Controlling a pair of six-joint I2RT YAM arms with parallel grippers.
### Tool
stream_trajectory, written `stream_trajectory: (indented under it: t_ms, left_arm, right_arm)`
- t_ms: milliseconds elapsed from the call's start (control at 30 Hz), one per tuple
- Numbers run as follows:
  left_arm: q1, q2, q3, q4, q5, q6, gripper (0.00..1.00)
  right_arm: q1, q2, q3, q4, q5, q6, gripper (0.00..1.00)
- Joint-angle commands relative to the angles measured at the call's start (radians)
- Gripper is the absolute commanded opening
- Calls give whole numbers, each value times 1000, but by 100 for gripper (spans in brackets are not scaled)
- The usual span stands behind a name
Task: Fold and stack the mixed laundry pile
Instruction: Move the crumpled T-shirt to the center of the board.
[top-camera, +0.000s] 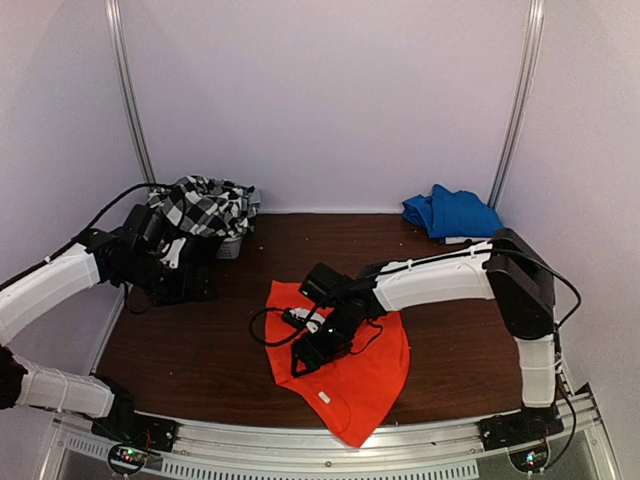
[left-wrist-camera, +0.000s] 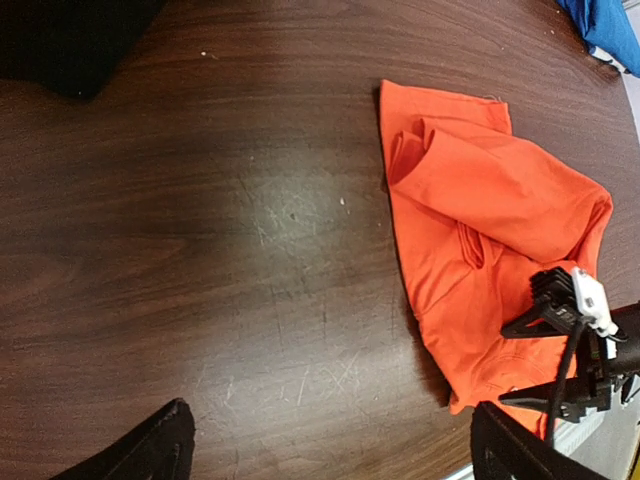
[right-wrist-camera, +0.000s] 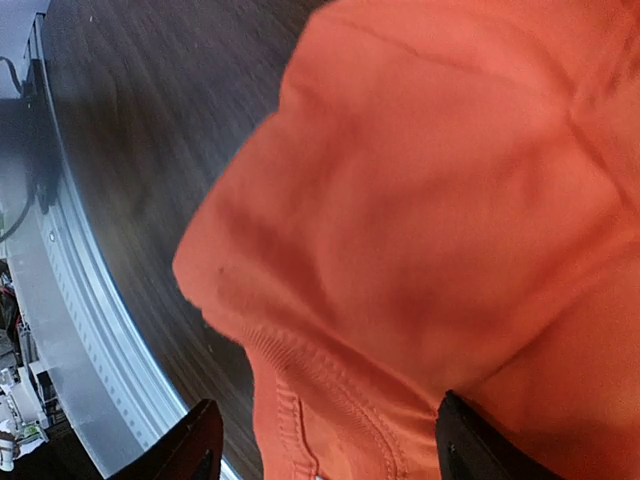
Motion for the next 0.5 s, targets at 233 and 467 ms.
stream_trajectory:
  t_ms: [233,467]
  left_arm:
    - [48,95,15,74,158,152,96]
    - [16,230,44,212,364,187,73]
  right_arm:
    - [-246,-460,-530,-182,150,-8,73]
    - [-133,-489,-352,-68,178,-46,69]
